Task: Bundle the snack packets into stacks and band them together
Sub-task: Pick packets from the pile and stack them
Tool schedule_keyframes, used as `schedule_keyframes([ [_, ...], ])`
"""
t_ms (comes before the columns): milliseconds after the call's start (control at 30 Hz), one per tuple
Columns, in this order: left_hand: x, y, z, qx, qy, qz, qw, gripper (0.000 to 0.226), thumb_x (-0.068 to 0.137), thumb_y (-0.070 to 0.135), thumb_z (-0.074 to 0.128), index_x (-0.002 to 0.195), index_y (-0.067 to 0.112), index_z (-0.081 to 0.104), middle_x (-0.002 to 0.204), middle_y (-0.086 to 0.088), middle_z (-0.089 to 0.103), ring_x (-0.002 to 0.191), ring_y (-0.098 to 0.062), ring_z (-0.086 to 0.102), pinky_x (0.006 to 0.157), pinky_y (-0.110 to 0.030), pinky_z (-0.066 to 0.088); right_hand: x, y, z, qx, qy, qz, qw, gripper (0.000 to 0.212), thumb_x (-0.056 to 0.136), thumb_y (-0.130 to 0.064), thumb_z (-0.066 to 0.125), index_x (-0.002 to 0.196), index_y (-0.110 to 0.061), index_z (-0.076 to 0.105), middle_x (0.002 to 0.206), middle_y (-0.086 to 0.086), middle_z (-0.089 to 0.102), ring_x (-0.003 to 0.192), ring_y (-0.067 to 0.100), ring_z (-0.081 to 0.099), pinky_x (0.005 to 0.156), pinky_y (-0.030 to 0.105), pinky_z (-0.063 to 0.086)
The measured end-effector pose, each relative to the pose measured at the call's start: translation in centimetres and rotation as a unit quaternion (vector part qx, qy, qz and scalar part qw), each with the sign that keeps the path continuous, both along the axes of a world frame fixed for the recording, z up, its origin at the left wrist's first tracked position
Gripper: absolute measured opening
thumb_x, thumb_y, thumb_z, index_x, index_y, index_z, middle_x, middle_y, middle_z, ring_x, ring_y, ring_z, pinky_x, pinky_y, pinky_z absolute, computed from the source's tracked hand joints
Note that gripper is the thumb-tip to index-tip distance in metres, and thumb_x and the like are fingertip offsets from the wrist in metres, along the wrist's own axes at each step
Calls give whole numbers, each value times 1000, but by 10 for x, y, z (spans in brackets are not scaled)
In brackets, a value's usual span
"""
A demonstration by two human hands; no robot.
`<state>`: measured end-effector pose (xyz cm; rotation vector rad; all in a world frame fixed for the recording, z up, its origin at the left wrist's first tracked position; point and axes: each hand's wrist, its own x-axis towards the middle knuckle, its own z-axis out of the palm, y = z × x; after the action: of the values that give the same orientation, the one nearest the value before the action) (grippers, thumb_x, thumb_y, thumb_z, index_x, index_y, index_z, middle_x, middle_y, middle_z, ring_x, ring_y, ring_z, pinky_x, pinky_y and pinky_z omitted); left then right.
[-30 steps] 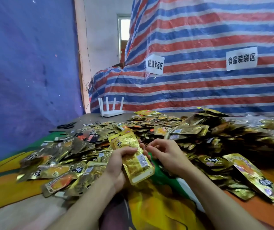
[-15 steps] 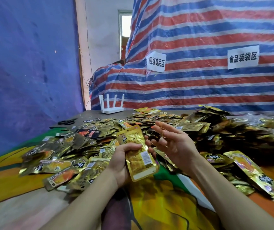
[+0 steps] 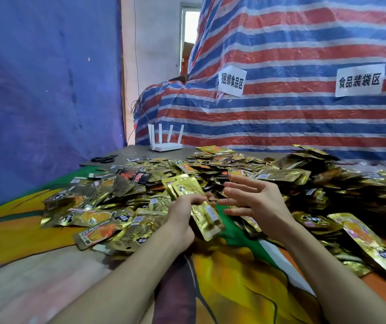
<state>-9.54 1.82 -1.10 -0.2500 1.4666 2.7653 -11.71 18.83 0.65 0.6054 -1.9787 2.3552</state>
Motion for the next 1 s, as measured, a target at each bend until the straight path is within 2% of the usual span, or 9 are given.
schedule_keyframes([
  [200, -7, -11, 5, 96, 33, 160, 982, 20, 89, 5, 64, 108, 0, 68, 95, -19, 74, 73, -32, 71, 66, -41, 59, 10, -25, -13, 81, -10, 21, 996, 81, 56, -18, 95, 131, -13, 66, 131, 8, 65, 98, 25, 76, 71, 47, 64],
  [367, -5, -11, 8, 149, 37, 115, 981, 21, 94, 15, 59, 111, 5, 65, 104, -19, 72, 87, -37, 71, 71, -46, 58, 21, -55, -23, 59, 32, -15, 998, 61, 62, -20, 94, 119, -30, 74, 108, -4, 75, 93, 21, 76, 78, 42, 64],
  [500, -1, -4, 3, 122, 63, 24, 990, 27, 96, 22, 55, 109, 11, 76, 97, -17, 75, 81, -33, 73, 67, -40, 61, 23, -56, -24, 109, 110, -85, 984, 59, 72, -16, 90, 125, -27, 70, 116, -7, 71, 107, 13, 69, 96, 41, 58],
  [567, 0, -1, 3, 110, 71, -4, 991, 28, 96, 24, 56, 112, 11, 76, 97, -15, 76, 82, -32, 75, 64, -39, 61, 24, -56, -24, 113, 148, -95, 978, 61, 70, -15, 91, 124, -32, 67, 120, -15, 67, 111, 1, 65, 97, 29, 55],
  [667, 1, 1, 6, 113, 69, -24, 991, 28, 95, 24, 58, 111, 9, 75, 98, -17, 76, 82, -32, 76, 61, -37, 61, 24, -56, -24, 83, 150, -67, 983, 73, 64, -13, 94, 129, -30, 64, 121, -15, 64, 104, -8, 65, 79, 11, 53],
  [733, 1, -1, 7, 117, 71, -37, 990, 30, 95, 25, 56, 108, 11, 79, 103, -17, 75, 85, -32, 75, 66, -38, 62, 21, -56, -22, 75, 140, -60, 986, 67, 63, -25, 90, 126, -26, 67, 120, -14, 68, 104, -2, 67, 80, 17, 55],
  [833, 3, -2, 8, 111, 69, -61, 990, 34, 95, 26, 52, 112, 13, 78, 115, -16, 73, 98, -32, 74, 84, -44, 59, 18, -53, -18, 43, 105, -81, 990, 37, 72, -34, 70, 107, -23, 77, 106, -8, 76, 101, 11, 70, 82, 27, 55],
  [933, 2, -1, 6, 100, 66, -76, 990, 36, 95, 24, 52, 118, 9, 75, 118, -17, 72, 109, -33, 70, 100, -49, 51, 12, -47, -18, 48, 92, -144, 984, 17, 85, -28, 74, 95, -15, 71, 94, 5, 74, 95, 23, 70, 73, 28, 50],
  [1000, 0, -1, 4, 95, 67, -85, 990, 35, 93, 23, 53, 117, 9, 75, 118, -17, 72, 110, -34, 69, 102, -51, 50, 10, -44, -17, 50, 68, -140, 987, 26, 84, -27, 80, 98, -11, 65, 98, 8, 73, 96, 23, 71, 73, 26, 51],
])
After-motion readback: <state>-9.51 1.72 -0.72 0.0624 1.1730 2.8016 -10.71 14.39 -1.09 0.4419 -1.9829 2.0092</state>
